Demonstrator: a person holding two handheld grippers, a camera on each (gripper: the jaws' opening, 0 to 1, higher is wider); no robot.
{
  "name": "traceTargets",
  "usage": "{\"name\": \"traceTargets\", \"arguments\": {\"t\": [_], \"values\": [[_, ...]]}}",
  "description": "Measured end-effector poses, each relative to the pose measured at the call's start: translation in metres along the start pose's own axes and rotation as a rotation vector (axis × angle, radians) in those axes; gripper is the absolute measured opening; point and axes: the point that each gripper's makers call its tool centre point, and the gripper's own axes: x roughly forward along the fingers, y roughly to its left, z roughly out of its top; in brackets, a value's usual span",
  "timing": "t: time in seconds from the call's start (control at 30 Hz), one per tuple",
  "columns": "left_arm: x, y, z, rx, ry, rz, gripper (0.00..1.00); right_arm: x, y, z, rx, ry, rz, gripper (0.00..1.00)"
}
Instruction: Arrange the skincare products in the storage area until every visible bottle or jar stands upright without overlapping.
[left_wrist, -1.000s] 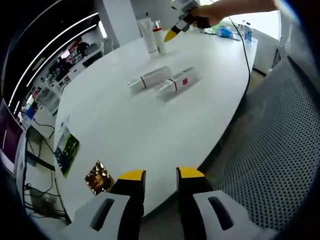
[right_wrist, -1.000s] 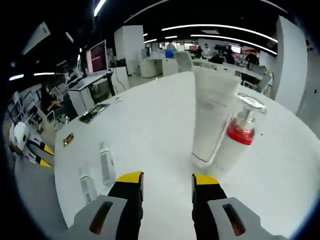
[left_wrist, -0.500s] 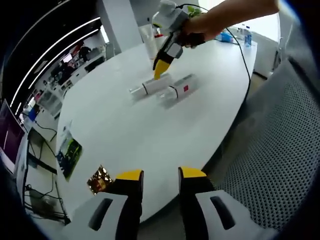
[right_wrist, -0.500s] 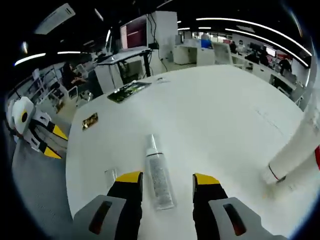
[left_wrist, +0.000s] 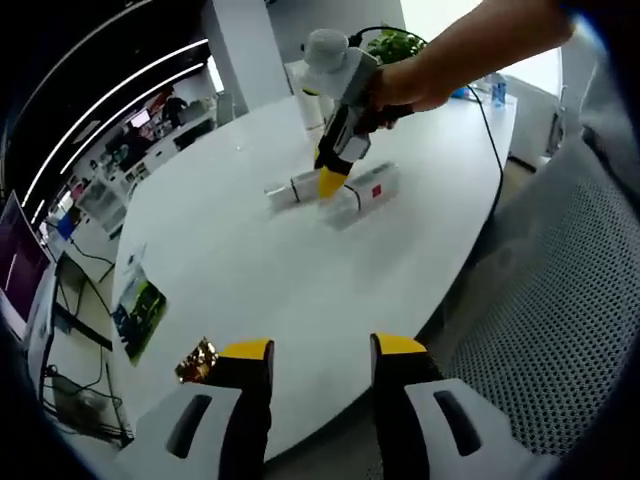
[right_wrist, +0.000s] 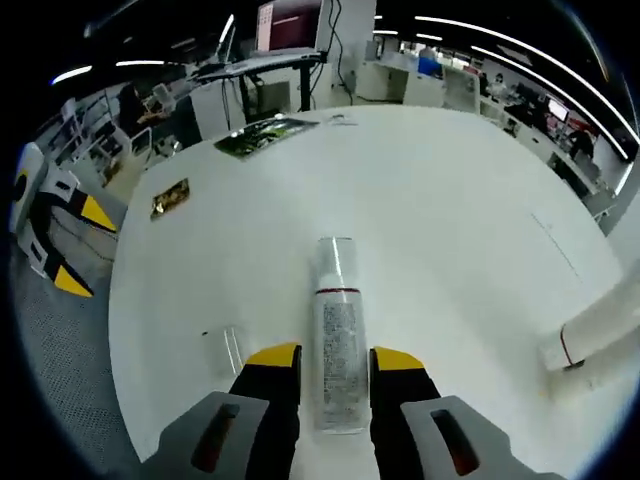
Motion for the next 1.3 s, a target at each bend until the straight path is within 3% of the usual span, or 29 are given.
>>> {"name": "traceTargets", "arguments": {"t": [0.3,0.5,0.67,0.8,0.97,1.13,1.23,1.3], "values": [[0.0,0.0,0.0,-0.042,-0.005,-0.016,0.36,0.002,0.002,-0.002,-0.003,0.005,-0.054,0.13],[-0.004,0.003,0.012,-0.12,-0.069,-0.024,0.39,-0.01,0.011,0.02,-0.058,-0.075,-0.078,0.13],[-0.008,0.009,0.019,-0.139,-0.103,-0.01,0.38,-0.028,0.022,0.041,-0.036,-0.17,-0.058,0.12],[-0.014,0.014,0.03,-0.193,-0.168,-0.009,0.39,-0.046,0.042,0.05,-0.039,-0.232,-0.012,0.12],[-0.016,0.019,0.036,-0.245,-0.197,-0.013,0.39,-0.071,0.069,0.059,0.074,-0.349,0.069,0.12],[-0.023,0.02,0.045,-0.359,-0.249,-0.063,0.37,-0.088,0.088,0.058,0.128,-0.404,0.099,0.12],[-0.028,0.031,0.053,-0.434,-0.302,-0.067,0.36,-0.099,0.109,0.064,0.194,-0.474,0.182,0.12],[-0.034,0.032,0.061,-0.516,-0.348,-0.113,0.34,-0.104,0.123,0.068,0.269,-0.506,0.265,0.12]]}}
